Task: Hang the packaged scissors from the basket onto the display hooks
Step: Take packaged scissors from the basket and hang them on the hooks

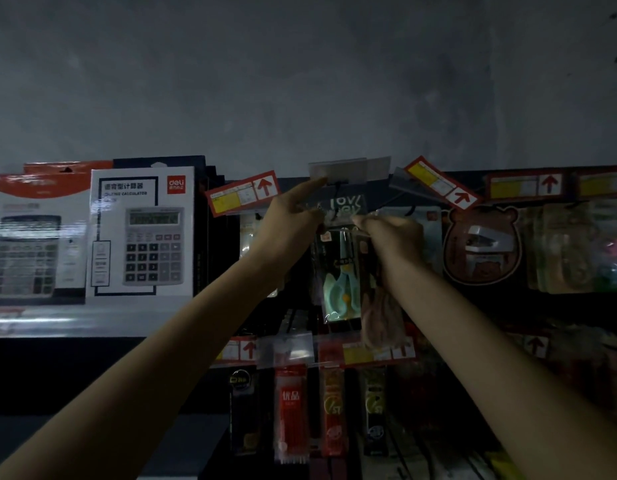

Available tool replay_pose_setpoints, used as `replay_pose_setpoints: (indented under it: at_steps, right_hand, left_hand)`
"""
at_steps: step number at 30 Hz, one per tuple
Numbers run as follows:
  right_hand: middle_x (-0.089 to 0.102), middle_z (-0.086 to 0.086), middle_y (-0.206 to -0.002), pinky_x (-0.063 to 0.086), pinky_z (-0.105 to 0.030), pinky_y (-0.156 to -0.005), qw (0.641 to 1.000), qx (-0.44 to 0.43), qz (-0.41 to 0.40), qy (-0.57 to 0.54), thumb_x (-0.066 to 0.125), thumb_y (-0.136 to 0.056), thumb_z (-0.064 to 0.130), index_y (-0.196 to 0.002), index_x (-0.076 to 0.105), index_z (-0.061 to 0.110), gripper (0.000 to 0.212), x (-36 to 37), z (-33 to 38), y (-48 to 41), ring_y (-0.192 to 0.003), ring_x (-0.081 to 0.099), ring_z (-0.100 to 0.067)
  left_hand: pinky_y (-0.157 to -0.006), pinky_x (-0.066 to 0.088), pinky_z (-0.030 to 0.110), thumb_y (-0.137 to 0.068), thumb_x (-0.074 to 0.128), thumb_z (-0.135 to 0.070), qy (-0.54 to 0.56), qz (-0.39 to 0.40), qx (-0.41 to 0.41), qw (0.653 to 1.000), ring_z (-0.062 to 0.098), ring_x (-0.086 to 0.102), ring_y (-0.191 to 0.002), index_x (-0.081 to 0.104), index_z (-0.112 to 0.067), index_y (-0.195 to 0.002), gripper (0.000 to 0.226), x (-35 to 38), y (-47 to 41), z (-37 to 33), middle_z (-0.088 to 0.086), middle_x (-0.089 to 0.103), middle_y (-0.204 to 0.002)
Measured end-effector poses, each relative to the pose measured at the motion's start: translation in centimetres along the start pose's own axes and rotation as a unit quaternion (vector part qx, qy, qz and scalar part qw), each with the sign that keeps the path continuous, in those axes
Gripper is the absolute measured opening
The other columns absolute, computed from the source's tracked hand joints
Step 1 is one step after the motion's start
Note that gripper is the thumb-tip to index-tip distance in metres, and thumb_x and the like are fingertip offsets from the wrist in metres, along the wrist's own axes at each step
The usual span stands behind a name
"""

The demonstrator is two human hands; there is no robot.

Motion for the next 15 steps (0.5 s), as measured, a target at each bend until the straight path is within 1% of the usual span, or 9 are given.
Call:
replay_pose_setpoints:
  at_steps: [1,3,4,5,7,8,10,13,15]
  right_hand:
    - [0.074,-0.002,-0.078,0.055,-0.029,-0.073,1.0,0.002,-0.001,0.0,0.08,-0.084,0.023,-0.078,0.073,0.016,0.012,0.0,0.0,0.1,-0.078,0.071,-0.022]
    - [0.073,-0.002,-0.08,0.05,-0.027,-0.069,1.0,0.004,-0.002,-0.004,0.08,-0.084,0.022,-0.079,0.072,0.017,0.011,-0.2,0.0,0.3,-0.078,0.069,-0.019]
    - [0.073,-0.001,-0.081,0.048,-0.026,-0.066,1.0,0.007,-0.003,-0.004,0.08,-0.084,0.022,-0.081,0.071,0.017,0.01,-0.2,-0.1,0.5,-0.078,0.069,-0.018]
    - [0.073,-0.001,-0.081,0.047,-0.025,-0.064,1.0,0.01,-0.003,-0.004,0.08,-0.084,0.022,-0.083,0.072,0.017,0.01,-0.3,-0.2,0.6,-0.077,0.069,-0.018]
    - [0.074,-0.005,-0.079,0.049,-0.025,-0.063,1.0,0.013,-0.009,-0.003,0.08,-0.083,0.024,-0.084,0.072,0.013,0.013,-0.3,-0.3,0.8,-0.075,0.072,-0.022]
    - [0.074,-0.006,-0.078,0.051,-0.027,-0.063,1.0,0.012,-0.014,-0.002,0.081,-0.082,0.025,-0.081,0.072,0.013,0.016,-0.4,-0.2,0.9,-0.073,0.072,-0.024]
    - [0.074,-0.007,-0.077,0.055,-0.031,-0.064,1.0,0.011,-0.018,0.001,0.082,-0.081,0.026,-0.077,0.071,0.012,0.018,-0.6,-0.2,1.1,-0.071,0.072,-0.024]
    - [0.075,-0.008,-0.074,0.059,-0.032,-0.065,1.0,0.014,-0.005,0.007,0.08,-0.084,0.023,-0.08,0.073,0.011,0.014,-0.4,-0.2,1.4,-0.069,0.074,-0.024]
    - [0.075,-0.009,-0.075,0.057,-0.03,-0.063,1.0,0.02,0.001,0.001,0.079,-0.084,0.022,-0.085,0.074,0.009,0.015,-0.5,-0.2,1.6,-0.068,0.074,-0.024]
  left_hand:
    - [-0.047,0.039,0.014,-0.103,0.05,-0.007,-0.004,0.003,0.005,1.0,0.003,0.05,-0.054,0.051,-0.03,-0.146,0.049,0.1,0.2,-0.2,-0.003,0.063,-0.077]
    - [-0.056,0.046,0.013,-0.103,0.051,-0.007,-0.016,0.003,0.015,1.0,0.003,0.064,-0.07,0.057,-0.025,-0.141,0.043,0.1,0.5,-0.3,0.007,0.069,-0.105]
    - [-0.06,0.049,0.017,-0.102,0.052,-0.009,-0.033,-0.001,0.017,0.999,0.006,0.065,-0.075,0.062,-0.022,-0.134,0.036,0.1,0.7,-0.1,0.008,0.069,-0.108]
    - [-0.061,0.05,0.021,-0.102,0.053,-0.011,-0.054,0.0,0.014,0.998,0.011,0.065,-0.075,0.066,-0.019,-0.126,0.028,0.2,0.9,0.2,0.01,0.07,-0.108]
    - [-0.057,0.049,0.023,-0.102,0.055,-0.016,-0.106,0.004,0.002,0.994,0.012,0.062,-0.068,0.069,-0.013,-0.111,0.016,0.5,1.5,1.4,0.007,0.07,-0.097]
    - [-0.056,0.05,0.024,-0.101,0.057,-0.017,-0.134,-0.002,-0.003,0.991,0.011,0.062,-0.067,0.068,-0.012,-0.109,0.014,0.5,1.8,2.0,0.005,0.07,-0.094]
    - [-0.06,0.059,0.031,-0.099,0.062,-0.022,-0.165,-0.007,-0.031,0.986,0.012,0.068,-0.071,0.064,-0.015,-0.109,0.012,0.5,2.4,3.7,0.002,0.071,-0.092]
    - [-0.076,0.063,0.049,-0.096,0.068,-0.031,-0.111,0.018,-0.115,0.987,0.022,0.074,-0.081,0.064,-0.014,-0.108,0.021,0.9,3.5,6.2,0.006,0.074,-0.091]
    - [-0.081,0.062,0.051,-0.094,0.072,-0.03,-0.059,0.03,-0.161,0.985,0.029,0.075,-0.083,0.068,-0.011,-0.101,0.021,1.0,4.1,7.3,0.015,0.075,-0.091]
Point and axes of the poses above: each hand's wrist, its own y-axis away from the middle knuckle, its own x-axis out of the palm, z = x × y, the point moved 8 cm from there along -y, towards the middle knuckle
